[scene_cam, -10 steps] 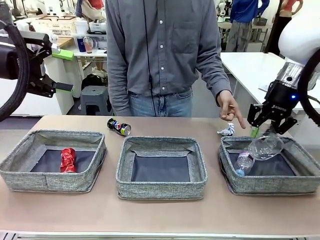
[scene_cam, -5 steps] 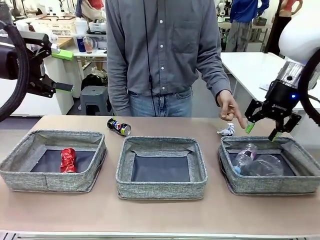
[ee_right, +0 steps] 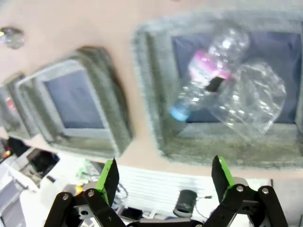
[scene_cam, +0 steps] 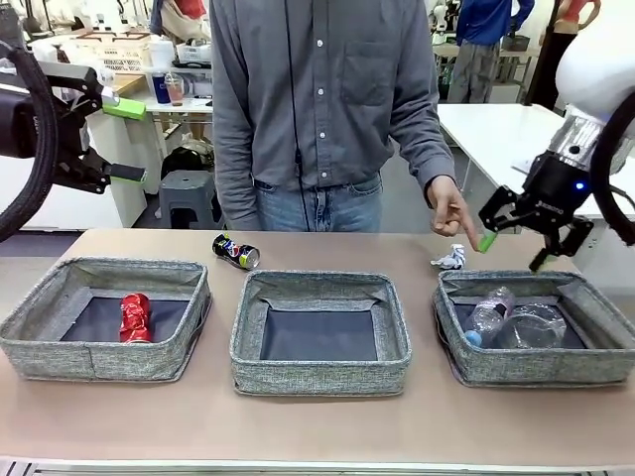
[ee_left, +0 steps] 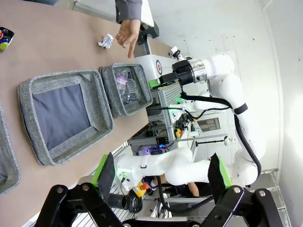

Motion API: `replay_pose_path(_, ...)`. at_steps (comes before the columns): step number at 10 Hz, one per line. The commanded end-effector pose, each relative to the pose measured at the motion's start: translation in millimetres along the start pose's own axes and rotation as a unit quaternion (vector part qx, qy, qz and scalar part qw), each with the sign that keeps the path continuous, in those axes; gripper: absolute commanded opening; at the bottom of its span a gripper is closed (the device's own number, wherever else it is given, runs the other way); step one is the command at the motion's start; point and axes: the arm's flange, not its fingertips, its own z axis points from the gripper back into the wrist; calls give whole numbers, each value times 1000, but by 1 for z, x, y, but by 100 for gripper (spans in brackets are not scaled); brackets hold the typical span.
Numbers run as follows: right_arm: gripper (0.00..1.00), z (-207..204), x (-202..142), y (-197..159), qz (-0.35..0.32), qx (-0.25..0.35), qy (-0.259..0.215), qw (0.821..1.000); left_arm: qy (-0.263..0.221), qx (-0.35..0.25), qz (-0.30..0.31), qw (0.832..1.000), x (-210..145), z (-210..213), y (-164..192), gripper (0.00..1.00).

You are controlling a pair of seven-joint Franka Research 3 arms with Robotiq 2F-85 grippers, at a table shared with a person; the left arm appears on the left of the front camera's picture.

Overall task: Sort the waste into the appropriate baskets.
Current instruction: Place the picked waste into the Fabric basket indicated by the person.

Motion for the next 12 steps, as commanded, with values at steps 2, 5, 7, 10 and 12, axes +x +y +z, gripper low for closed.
replay_pose_path(2,100,27,-2,50,141,200,-15,970,1,-4,4,1000,0,0,-3,100)
replay_pose_path(5,100,48,-1,64,211,475,-32,854,1,-4,4,1000,0,0,-3,100)
replay_pose_path(7,100,47,-4,64,238,510,-58,825,1,-4,4,1000,0,0,-3,100)
replay_pose_path(10,100,64,-5,79,170,404,-75,896,1,-4,4,1000,0,0,-3,100)
replay_pose_path(12,100,64,-5,79,170,404,-75,896,1,-4,4,1000,0,0,-3,100)
